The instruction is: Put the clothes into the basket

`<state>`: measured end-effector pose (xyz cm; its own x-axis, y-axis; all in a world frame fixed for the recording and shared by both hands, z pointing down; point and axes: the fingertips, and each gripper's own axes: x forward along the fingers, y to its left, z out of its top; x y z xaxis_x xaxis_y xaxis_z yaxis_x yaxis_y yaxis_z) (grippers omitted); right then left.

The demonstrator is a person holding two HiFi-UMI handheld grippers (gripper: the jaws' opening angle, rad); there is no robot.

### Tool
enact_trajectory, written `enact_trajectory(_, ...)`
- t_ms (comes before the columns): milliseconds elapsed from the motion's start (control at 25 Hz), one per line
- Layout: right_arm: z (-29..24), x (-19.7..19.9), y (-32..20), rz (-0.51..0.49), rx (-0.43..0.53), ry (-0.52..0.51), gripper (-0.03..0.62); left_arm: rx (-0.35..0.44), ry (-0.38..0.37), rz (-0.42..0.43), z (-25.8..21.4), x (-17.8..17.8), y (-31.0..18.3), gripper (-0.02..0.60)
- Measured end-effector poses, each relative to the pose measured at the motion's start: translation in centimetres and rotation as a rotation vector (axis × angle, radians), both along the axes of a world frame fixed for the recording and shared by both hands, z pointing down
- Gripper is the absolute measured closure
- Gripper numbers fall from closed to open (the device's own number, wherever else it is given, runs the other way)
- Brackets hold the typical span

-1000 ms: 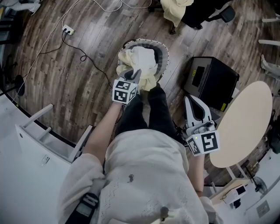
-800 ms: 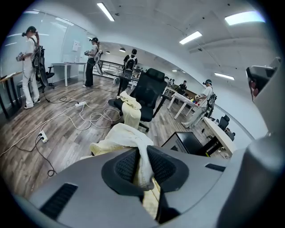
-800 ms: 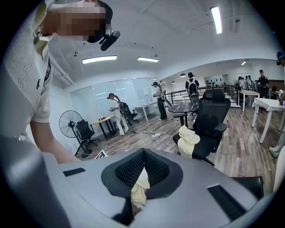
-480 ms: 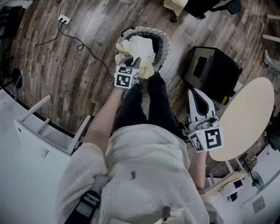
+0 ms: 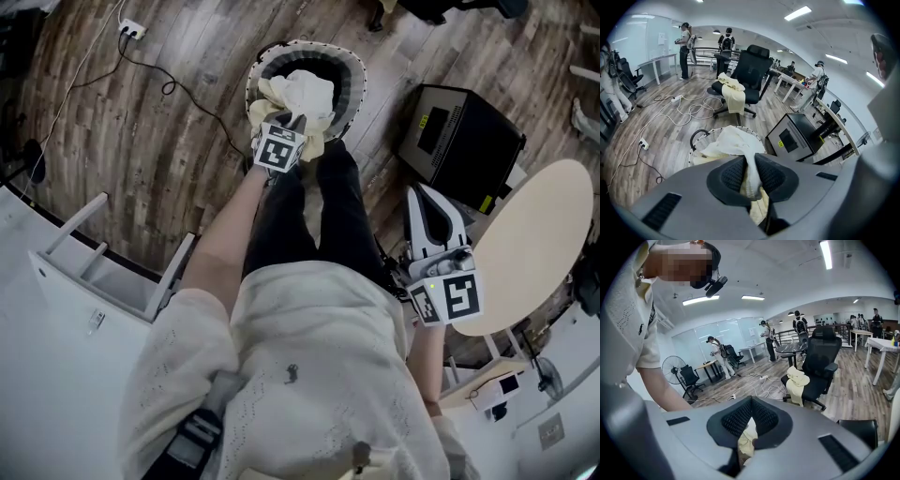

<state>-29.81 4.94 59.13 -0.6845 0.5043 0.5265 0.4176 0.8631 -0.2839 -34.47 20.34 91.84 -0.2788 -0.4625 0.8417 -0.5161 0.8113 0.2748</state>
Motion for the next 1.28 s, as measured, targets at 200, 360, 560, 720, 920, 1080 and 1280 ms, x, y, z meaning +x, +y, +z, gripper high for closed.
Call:
enact_trajectory(200, 0.8, -0.1, 0.1, -0.006, -0.003, 0.013, 0.586, -0.031, 0.029, 0.028, 2.1, 0.6, -0.2, 0.520)
enact_trajectory(360, 1.3, -0.3, 0.2, -0.011, -0.005, 0.018, 0.586, -0.040, 0.048, 0.031, 3.2, 0.8, -0.3, 0.520)
enact_trajectory(560, 2.1, -0.3, 0.0, -0.010, -0.008, 0.032, 0.586, -0.057, 0.074, 0.029, 4.7, 0.8, -0.2, 0.520)
enact_trajectory(720, 2.7, -0.3, -0.1, -0.011, -0.009, 0.039, 0.586, -0.072, 0.079, 0.018, 5.6, 0.6, 0.0, 0.520)
enact_trajectory(920, 3.6, -0.2, -0.7, -0.005, -0.009, 0.050, 0.586, -0.097, 0.087, 0.012, 6.9, 0.8, 0.2, 0.520)
enact_trajectory(1080, 4.3, -0.1, -1.6, 0.005, -0.002, 0.056, 0.586, -0.115, 0.103, 0.018, 7.6, 1.4, 0.4, 0.520)
enact_trajectory(1280, 4.9, -0.1, -2.5, 0.021, 0.001, 0.061, 0.586, -0.144, 0.111, 0.018, 8.4, 1.6, 0.7, 0.520)
